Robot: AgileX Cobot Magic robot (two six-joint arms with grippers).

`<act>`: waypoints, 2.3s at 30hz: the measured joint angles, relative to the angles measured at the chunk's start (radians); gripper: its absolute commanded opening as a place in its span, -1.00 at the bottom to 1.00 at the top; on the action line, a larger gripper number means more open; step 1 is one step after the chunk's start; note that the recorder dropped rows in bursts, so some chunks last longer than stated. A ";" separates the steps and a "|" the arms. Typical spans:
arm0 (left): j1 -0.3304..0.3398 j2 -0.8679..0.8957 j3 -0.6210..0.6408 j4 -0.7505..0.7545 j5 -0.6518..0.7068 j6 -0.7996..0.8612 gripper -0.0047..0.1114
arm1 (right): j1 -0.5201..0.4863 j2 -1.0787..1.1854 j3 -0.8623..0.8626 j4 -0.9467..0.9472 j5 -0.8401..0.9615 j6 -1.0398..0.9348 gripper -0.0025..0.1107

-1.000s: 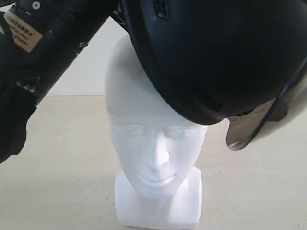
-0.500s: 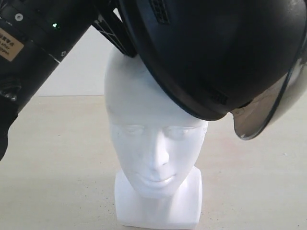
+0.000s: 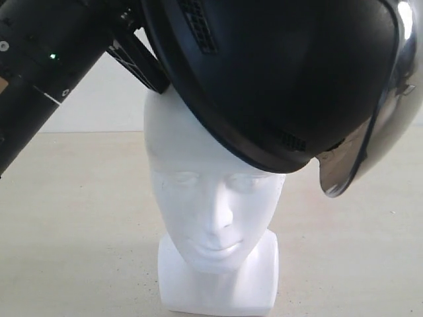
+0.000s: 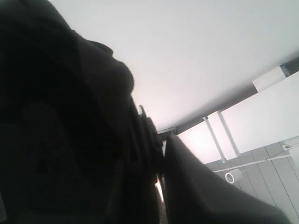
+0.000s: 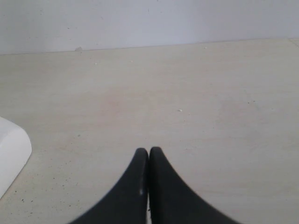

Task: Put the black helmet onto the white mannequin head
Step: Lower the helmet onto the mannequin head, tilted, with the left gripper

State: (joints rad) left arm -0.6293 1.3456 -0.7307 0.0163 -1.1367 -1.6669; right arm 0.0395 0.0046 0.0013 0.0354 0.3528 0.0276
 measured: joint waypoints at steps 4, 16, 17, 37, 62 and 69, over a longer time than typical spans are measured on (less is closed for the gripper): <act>0.002 -0.012 0.025 0.004 -0.008 0.000 -0.84 | 0.000 0.000 0.000 0.000 0.000 0.000 -0.96; 0.020 -0.019 0.040 0.013 -0.015 -0.002 -0.84 | 0.000 0.000 0.000 0.000 -0.006 0.000 -0.96; 0.026 -0.019 0.040 0.018 -0.015 -0.002 -0.84 | 0.000 0.000 0.000 0.000 -0.006 0.000 -0.96; 0.057 0.008 0.040 0.038 -0.059 -0.006 -0.84 | 0.000 0.000 0.000 0.000 -0.006 0.000 -0.96; 0.070 0.014 0.040 0.052 -0.069 -0.006 -0.84 | 0.000 0.000 0.000 0.000 -0.006 0.000 -0.96; 0.089 0.014 0.040 0.055 -0.048 -0.006 -0.84 | 0.000 0.000 0.000 0.000 -0.006 0.000 -0.96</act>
State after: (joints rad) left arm -0.5400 1.3596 -0.6905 0.0711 -1.1847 -1.6732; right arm 0.0395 0.0046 0.0013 0.0354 0.3469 0.0276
